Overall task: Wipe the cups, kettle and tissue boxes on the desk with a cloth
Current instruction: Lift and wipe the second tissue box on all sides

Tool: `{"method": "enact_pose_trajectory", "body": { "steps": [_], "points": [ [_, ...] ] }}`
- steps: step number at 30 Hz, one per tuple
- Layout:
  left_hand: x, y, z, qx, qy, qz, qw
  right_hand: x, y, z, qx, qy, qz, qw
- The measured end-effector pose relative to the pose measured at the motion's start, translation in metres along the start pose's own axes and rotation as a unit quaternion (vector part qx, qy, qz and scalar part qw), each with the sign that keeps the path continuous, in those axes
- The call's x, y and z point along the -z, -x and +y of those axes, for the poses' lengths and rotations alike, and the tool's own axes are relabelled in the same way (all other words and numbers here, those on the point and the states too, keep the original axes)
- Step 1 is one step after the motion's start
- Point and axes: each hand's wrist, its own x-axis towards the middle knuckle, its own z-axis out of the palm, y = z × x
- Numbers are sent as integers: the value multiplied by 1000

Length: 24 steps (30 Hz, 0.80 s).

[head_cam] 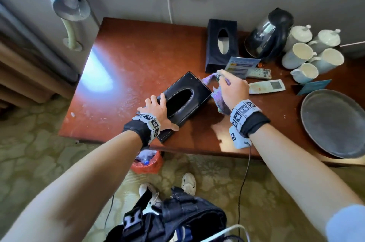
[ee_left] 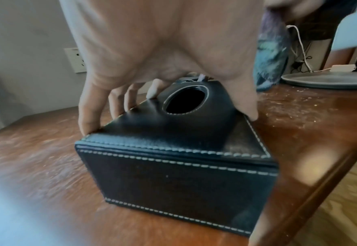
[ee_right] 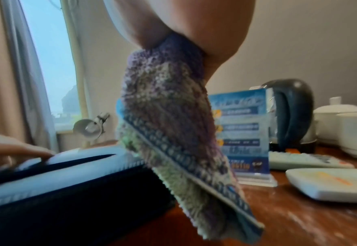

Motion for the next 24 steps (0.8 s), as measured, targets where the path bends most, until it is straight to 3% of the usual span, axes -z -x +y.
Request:
{"method": "enact_pose_trajectory", "body": {
  "steps": [5, 7, 12, 17, 24],
  "points": [
    [-12, 11, -11, 1, 15, -13, 1000, -71, 5, 6, 21, 98, -119, 988],
    [-14, 12, -13, -1, 13, -9, 1000, -87, 16, 6, 51, 142, -105, 983],
    [-14, 10, -13, -7, 0, -4, 1000, -105, 82, 23, 210, 153, -51, 964],
    [-14, 9, -13, -13, -7, 2, 1000, -108, 72, 29, 188, 91, -68, 976],
    [-14, 9, -10, 1, -7, 9, 1000, -126, 51, 24, 80, 18, -88, 993]
  ]
}}
